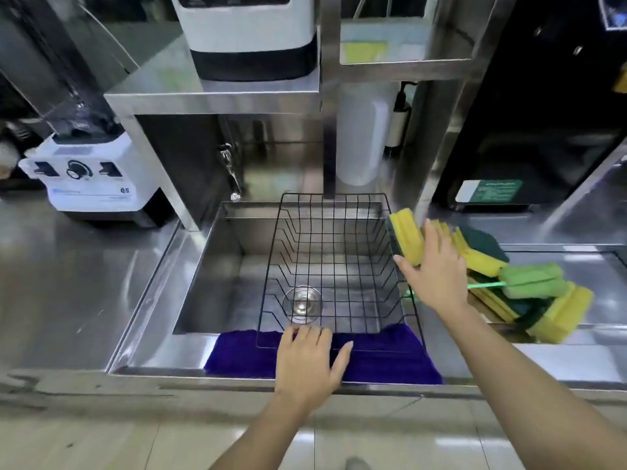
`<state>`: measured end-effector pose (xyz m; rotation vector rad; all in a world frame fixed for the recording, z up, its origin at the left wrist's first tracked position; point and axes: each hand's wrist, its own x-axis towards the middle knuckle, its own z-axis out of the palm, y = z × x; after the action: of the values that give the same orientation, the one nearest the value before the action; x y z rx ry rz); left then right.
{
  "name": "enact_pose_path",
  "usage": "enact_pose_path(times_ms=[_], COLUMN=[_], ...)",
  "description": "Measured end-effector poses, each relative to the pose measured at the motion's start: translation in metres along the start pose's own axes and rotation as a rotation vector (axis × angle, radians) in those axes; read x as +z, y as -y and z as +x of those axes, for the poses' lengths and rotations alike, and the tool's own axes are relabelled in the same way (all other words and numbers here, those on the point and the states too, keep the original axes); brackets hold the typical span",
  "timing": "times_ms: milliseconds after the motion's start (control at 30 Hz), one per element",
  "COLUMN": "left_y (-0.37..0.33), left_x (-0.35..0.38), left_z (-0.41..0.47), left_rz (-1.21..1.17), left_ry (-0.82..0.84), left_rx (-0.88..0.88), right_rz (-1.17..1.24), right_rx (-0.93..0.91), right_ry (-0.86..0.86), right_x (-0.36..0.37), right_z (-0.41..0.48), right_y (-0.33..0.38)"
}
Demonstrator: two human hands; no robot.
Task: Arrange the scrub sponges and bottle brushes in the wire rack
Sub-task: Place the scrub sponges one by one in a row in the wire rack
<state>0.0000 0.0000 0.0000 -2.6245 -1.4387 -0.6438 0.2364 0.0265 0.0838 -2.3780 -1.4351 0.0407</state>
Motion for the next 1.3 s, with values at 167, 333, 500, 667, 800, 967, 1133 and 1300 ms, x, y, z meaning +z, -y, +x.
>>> enact_pose_path(times_ms=[167,333,500,667,800,967,1133,1300], left_y=[0.006,0.005,0.005,0.005,0.003,0.004,0.005,0.006], left_x=[0.006,0.008,0.010,0.009,0.009,0.007,0.005,0.004], left_z=[0.000,-0.001,-0.001,-0.002,-0.002,-0.001,-0.001,-0.003], left_rz=[0.014,0.046,0.066,0.072,0.062,0.023,0.016,0.048], left_ry=[-0.135,-0.200,-0.210,-0.205,-0.187,-0.205,-0.220,-0.218], left_rx=[0.109,0.139,0.145,0.138,0.118,0.079,0.068,0.062], right_rz=[0.051,-0.020,0.084,0.457,0.737,0.902,0.847,0.704], right_rx=[0.068,0.084,0.136,0.233,0.217,0.114,0.108,0.024], right_ry=[0.066,0.104,-0.010,-0.170,-0.058,0.278,0.572,0.838], right_x=[0.009,0.016,0.013,-0.006,-0.011,0.017,0.052,0.069], right_z=[0.014,0.023,0.031,0.039,0.039,0.026,0.010,-0.006], right_y=[-0.002,-0.004,-0.002,0.018,0.043,0.065,0.073,0.077])
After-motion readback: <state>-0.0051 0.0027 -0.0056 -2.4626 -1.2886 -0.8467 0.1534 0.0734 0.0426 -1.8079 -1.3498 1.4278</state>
